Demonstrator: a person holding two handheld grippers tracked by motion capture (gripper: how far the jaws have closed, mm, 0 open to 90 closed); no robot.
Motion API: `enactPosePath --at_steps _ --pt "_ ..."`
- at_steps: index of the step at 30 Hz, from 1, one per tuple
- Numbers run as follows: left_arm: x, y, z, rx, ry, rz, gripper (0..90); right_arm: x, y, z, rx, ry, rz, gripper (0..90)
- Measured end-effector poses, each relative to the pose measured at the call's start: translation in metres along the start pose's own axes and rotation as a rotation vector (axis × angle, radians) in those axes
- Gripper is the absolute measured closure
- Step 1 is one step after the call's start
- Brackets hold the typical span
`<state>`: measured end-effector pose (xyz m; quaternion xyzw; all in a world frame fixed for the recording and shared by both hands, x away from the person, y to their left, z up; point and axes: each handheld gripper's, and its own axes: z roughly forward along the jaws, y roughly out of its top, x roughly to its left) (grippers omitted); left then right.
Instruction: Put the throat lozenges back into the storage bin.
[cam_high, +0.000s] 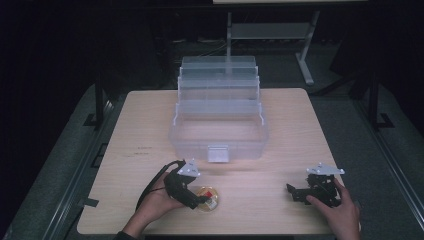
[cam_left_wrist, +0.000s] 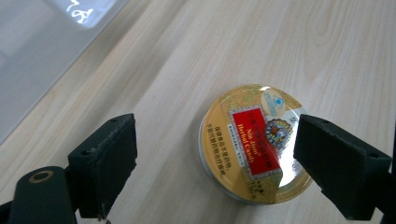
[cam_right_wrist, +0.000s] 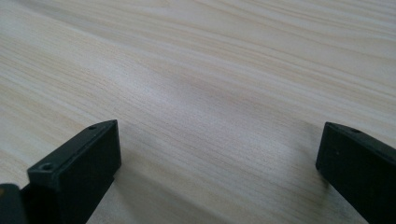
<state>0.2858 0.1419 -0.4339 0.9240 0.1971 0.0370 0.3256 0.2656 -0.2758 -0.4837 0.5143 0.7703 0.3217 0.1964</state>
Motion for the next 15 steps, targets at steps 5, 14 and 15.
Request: enactPosePath --at_steps 5,14,15 --pt "-0.002 0.003 0.004 0.019 -0.020 0.010 12.8 0.000 0.000 0.000 0.000 0.000 0.000 0.0" --pt "-0.009 0.011 0.013 0.071 -0.058 0.039 12.8 0.000 0.000 0.000 0.000 0.000 0.000 0.0" --pt "-0.009 0.011 0.015 0.075 -0.060 0.040 12.8 0.000 0.000 0.000 0.000 0.000 0.000 0.0"
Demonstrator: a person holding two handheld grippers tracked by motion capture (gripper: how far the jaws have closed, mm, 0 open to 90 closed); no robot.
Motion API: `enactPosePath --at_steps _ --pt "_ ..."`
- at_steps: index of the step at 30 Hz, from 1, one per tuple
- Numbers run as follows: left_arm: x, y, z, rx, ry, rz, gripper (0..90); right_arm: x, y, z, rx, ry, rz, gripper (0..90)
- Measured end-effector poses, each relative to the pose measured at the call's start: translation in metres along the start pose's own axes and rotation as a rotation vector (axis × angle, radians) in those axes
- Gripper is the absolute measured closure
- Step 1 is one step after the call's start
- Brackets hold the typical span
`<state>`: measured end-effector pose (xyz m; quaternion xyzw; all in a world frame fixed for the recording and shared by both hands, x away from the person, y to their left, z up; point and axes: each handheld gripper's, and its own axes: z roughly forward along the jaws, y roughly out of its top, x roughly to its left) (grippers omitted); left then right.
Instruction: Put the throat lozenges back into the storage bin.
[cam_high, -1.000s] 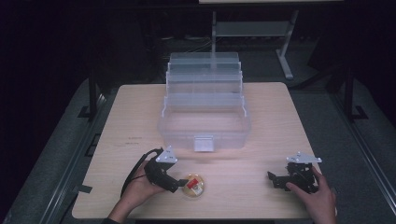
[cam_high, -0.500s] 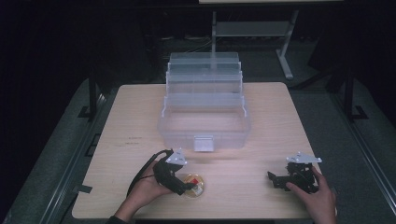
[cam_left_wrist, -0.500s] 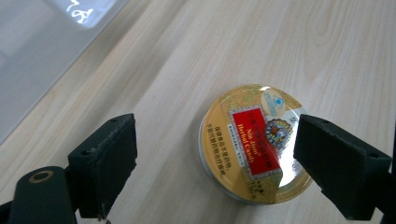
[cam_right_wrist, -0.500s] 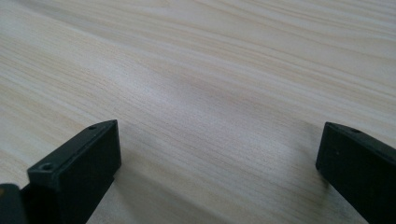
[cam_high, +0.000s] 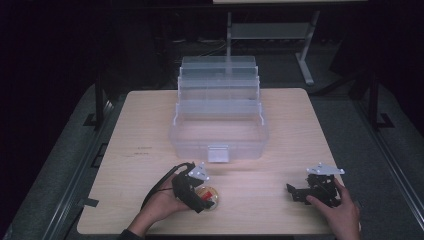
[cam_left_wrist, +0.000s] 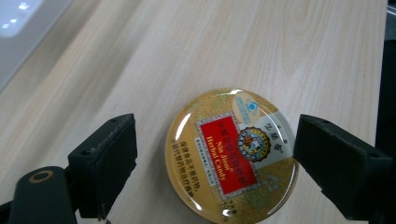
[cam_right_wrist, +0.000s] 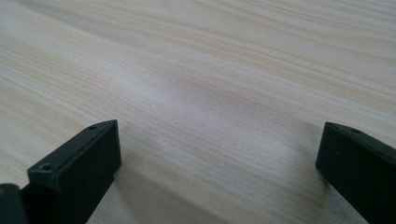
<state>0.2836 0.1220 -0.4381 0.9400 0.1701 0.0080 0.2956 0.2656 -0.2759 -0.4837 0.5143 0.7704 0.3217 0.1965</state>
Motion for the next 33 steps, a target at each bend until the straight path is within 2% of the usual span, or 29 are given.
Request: enactPosePath --at_steps 2,11,15,24,27,33 --pt "-0.001 0.001 0.001 0.023 0.000 0.021 12.8 0.000 0.000 0.000 0.000 0.000 0.000 0.0" --pt "-0.004 0.007 0.005 0.041 -0.007 0.039 12.5 0.000 0.000 0.000 0.000 0.000 0.000 0.0" --pt "-0.006 0.008 0.009 0.071 -0.011 0.061 12.5 0.000 0.000 0.000 0.000 0.000 0.000 0.0" --pt "-0.008 0.009 0.016 0.107 -0.008 0.070 12.6 0.000 0.000 0.000 0.000 0.000 0.000 0.0" --pt "-0.008 0.009 0.017 0.132 -0.007 0.089 12.9 0.000 0.000 0.000 0.000 0.000 0.000 0.0" --pt "-0.010 0.009 0.019 0.139 -0.003 0.091 13.7 0.000 0.000 0.000 0.000 0.000 0.000 0.0"
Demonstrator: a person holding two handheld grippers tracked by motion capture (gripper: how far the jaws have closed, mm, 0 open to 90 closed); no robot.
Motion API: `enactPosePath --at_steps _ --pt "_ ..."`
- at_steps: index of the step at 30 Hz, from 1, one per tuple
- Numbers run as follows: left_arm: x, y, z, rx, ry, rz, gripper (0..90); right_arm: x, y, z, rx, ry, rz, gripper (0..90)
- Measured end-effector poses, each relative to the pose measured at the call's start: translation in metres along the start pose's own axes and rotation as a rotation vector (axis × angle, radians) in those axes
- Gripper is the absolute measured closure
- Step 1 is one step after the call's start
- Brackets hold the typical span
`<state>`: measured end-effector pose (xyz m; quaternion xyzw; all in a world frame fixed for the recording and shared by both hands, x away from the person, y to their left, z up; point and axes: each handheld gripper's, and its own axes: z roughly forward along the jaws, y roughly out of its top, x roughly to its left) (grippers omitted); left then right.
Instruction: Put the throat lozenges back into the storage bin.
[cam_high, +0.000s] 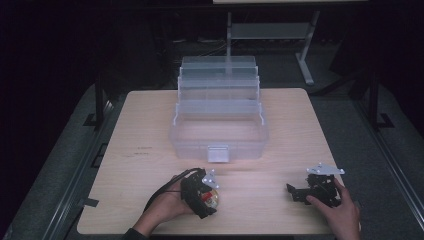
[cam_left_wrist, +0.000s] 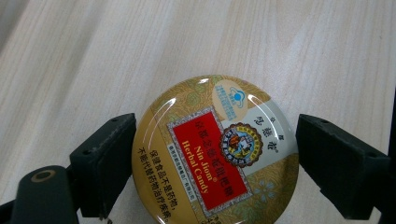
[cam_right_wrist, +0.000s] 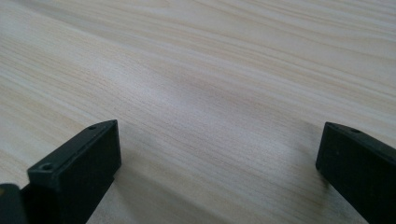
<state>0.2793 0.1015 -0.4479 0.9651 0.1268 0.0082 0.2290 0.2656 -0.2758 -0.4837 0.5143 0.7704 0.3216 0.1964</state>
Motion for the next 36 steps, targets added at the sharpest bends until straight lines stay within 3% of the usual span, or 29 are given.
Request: enactPosePath --at_steps 9,36 --pt "0.0003 -0.0009 0.0007 0.015 0.011 0.005 18.7 0.0000 0.0000 0.0000 0.000 0.000 0.000 0.0" --pt "0.0024 0.0025 -0.0080 0.009 0.003 -0.009 19.6 0.0000 0.0000 0.0000 0.000 0.000 0.000 0.0"
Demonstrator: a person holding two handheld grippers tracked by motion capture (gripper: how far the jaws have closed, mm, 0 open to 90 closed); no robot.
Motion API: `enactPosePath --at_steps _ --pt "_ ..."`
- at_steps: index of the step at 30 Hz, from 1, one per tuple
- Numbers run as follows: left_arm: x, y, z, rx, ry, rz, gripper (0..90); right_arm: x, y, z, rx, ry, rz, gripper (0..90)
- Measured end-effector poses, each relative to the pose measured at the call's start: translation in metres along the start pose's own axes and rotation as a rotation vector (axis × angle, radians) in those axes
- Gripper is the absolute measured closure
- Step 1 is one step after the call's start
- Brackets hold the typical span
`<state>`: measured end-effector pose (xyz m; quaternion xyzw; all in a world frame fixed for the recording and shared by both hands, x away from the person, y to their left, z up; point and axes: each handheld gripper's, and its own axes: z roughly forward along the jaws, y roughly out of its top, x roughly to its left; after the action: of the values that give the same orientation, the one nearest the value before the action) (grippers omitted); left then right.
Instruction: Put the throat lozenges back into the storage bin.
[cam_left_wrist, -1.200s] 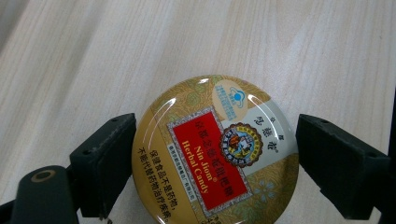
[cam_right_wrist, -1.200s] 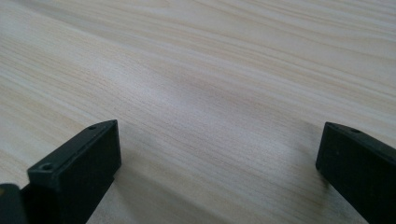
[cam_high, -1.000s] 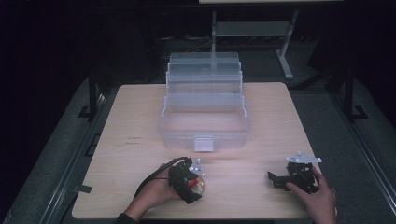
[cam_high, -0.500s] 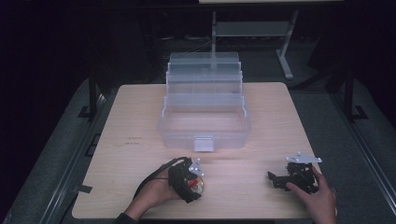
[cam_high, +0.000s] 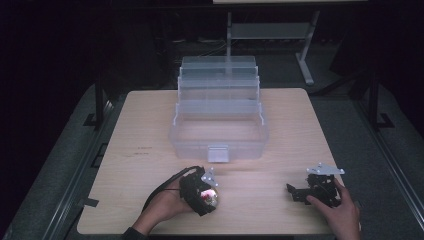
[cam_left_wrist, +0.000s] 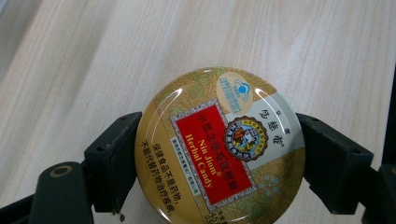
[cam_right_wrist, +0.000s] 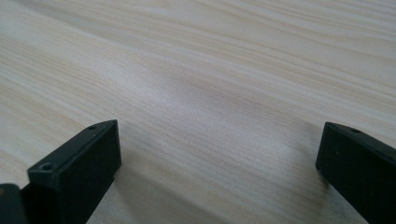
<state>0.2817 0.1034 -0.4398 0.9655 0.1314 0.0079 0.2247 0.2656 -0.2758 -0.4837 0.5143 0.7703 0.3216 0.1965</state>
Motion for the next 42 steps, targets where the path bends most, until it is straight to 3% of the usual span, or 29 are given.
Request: enactPosePath --at_steps 26,42 --pt "0.005 0.008 -0.021 -0.035 -0.011 -0.036 19.6 0.000 0.000 0.000 0.000 0.000 0.000 0.0" --pt "0.008 0.014 -0.036 -0.044 -0.014 -0.033 19.6 0.000 0.000 0.000 0.000 0.000 0.000 0.0"
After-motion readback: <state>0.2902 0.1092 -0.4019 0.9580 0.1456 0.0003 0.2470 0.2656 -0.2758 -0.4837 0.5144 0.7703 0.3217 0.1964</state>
